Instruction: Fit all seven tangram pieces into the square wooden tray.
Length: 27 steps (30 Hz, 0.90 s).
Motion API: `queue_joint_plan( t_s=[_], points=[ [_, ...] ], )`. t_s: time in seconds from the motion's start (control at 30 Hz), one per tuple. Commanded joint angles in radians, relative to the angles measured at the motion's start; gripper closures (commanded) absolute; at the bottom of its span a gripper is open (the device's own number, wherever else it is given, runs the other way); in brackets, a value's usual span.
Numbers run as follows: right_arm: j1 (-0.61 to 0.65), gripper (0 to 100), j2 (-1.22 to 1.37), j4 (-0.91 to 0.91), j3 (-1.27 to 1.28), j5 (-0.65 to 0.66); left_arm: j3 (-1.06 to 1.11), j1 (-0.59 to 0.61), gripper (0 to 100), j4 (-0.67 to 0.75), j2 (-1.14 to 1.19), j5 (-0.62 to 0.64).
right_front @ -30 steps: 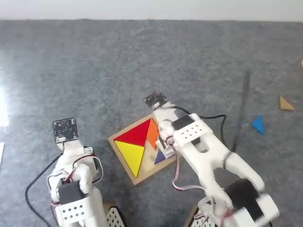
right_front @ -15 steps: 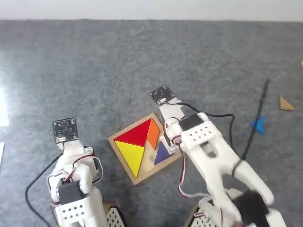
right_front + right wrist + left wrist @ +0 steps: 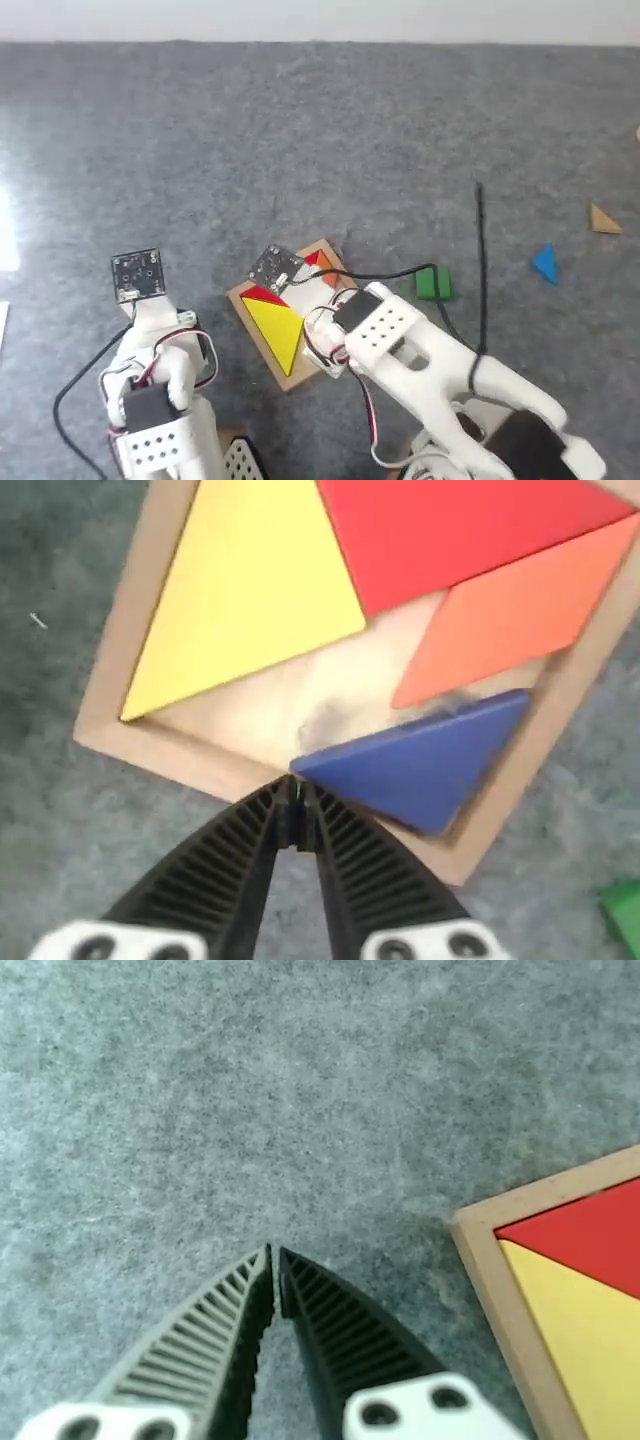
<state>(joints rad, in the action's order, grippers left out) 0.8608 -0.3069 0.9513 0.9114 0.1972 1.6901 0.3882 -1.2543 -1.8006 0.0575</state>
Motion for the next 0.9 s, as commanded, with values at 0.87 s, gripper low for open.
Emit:
queue_joint_plan(
  t_s=[0.87],
  points=[
    [-0.978,98.0,-0.449,0.665,-0.359,0.657,-0.007,0.003,99,-0.008,-0.017,-0.005]
  ],
)
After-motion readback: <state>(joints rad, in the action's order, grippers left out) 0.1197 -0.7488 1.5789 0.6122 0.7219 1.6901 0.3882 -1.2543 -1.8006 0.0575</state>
